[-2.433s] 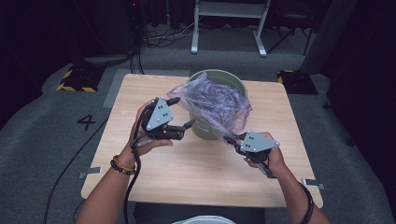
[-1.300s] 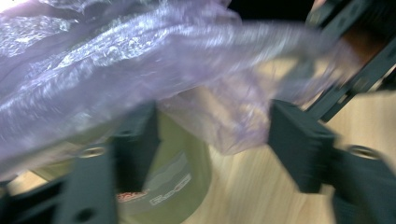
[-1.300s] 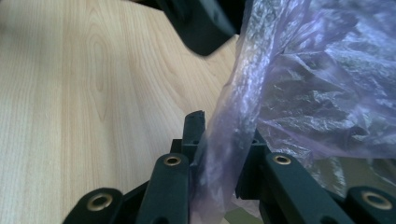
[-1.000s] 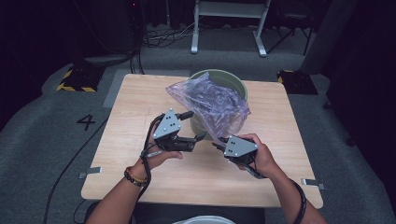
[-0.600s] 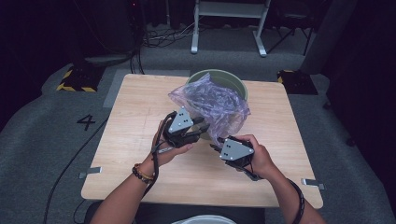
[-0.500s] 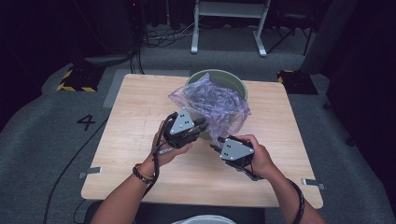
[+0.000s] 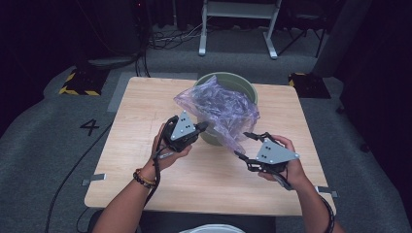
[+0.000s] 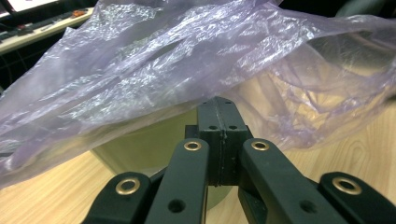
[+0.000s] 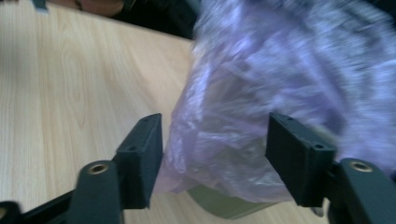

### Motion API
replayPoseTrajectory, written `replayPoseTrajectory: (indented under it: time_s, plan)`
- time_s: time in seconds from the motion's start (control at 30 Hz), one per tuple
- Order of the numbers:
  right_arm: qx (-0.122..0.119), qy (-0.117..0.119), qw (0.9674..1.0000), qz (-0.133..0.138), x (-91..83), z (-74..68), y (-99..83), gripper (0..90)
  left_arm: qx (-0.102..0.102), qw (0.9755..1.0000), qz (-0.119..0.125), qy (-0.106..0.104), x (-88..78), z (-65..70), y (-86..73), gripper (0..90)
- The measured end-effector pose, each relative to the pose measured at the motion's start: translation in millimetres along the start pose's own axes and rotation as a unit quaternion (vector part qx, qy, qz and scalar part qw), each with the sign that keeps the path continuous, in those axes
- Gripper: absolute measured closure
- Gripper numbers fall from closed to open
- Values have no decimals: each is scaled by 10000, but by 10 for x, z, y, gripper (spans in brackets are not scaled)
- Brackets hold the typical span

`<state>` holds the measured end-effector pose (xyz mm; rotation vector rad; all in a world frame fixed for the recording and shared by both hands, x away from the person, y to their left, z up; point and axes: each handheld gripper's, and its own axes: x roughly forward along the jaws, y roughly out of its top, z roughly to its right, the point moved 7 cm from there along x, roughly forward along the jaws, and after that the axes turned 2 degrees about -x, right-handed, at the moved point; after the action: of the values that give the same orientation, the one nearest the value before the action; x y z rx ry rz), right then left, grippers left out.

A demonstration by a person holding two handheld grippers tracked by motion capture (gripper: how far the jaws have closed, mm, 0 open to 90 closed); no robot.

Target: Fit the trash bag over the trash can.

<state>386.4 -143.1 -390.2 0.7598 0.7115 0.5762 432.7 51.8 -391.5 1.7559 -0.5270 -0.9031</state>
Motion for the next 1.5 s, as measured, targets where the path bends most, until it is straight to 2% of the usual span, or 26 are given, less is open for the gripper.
replayPoseTrajectory:
  time_s: [0.07,0.1,0.13,0.2,0.23,0.27,0.33,0.4,0.57,0.6,0.63,0.73,0.8,0.83,0.93,0.97,1.0,1.03,1.07,1.13,1.23,1.27,1.33,1.37,1.4,1.5]
  plan:
    - [92,-101,9997,182,-105,65,34,359,-27,10000,50,-27,-16,15,-5,899]
    - [85,-176,9995,266,-156,101,54,355,-27,10000,50,-27,-16,15,-5,845]
    - [102,-243,9990,352,-215,136,83,355,-77,9999,70,-84,-32,40,-6,726]
    - [87,-306,9988,370,-243,161,99,358,-104,9997,101,-192,-49,70,-7,676]
    - [1,-516,9980,368,-281,253,141,372,-228,9992,104,-297,-72,99,-7,504]
    - [5,-555,9978,364,-279,285,151,374,-341,9985,87,-428,-89,118,-10,463]
    - [33,-533,9979,367,-269,326,166,377,-387,9983,89,-436,-106,127,-10,379]
    - [1,-285,9984,487,-284,337,228,367,-391,9982,148,-438,-157,147,-2,360]
    - [158,-236,9967,760,-368,368,264,370,-246,9983,294,-428,-260,195,51,317]
    - [235,-422,9963,709,-367,439,239,379,-289,9982,311,-433,-272,217,79,303]
    - [235,-422,9963,709,-367,439,239,379,-289,9982,311,-433,-272,217,79,284]
    - [-15,-753,9969,210,-190,541,158,378,-568,9961,352,-570,-236,226,118,272]
    - [-66,-806,9967,95,-111,577,135,382,-630,9955,383,-590,-228,230,130,230]
    - [-8,-765,9971,0,7,628,106,410,-781,9946,386,-568,-195,241,157,225]
    - [-62,-758,9970,-163,106,671,76,502,-719,9955,400,-467,-171,273,189,197]
    - [-47,-744,9970,-202,136,685,69,537,-601,9969,410,-307,-162,292,214,197]
    - [28,-662,9976,-194,194,717,69,684,-411,9977,527,-106,-172,320,260,195]
    - [28,-662,9976,-194,194,717,69,684,-411,9977,527,-106,-172,320,260,199]
    - [95,-631,9977,-216,227,742,77,755,-279,9974,661,-59,-187,337,317,203]
    - [94,-586,9980,-230,251,751,87,808,-251,9968,750,-58,-179,328,371,235]
    - [219,-593,9978,-183,276,797,112,859,-143,9980,618,-30,-108,290,405,319]
    - [262,-608,9977,-158,278,817,124,873,-132,9983,561,21,-72,267,402,432]
    - [405,-625,9972,-82,279,865,149,886,-101,9990,426,-30,-2,217,379,500]
    - [405,-625,9972,-82,279,865,149,886,-101,9990,426,-30,-2,217,379,583]
    - [515,-676,9964,-2,279,930,178,890,70,9996,244,81,50,159,336,658]
    - [647,-781,9948,17,282,1022,188,891,211,9995,168,161,58,99,286,860]
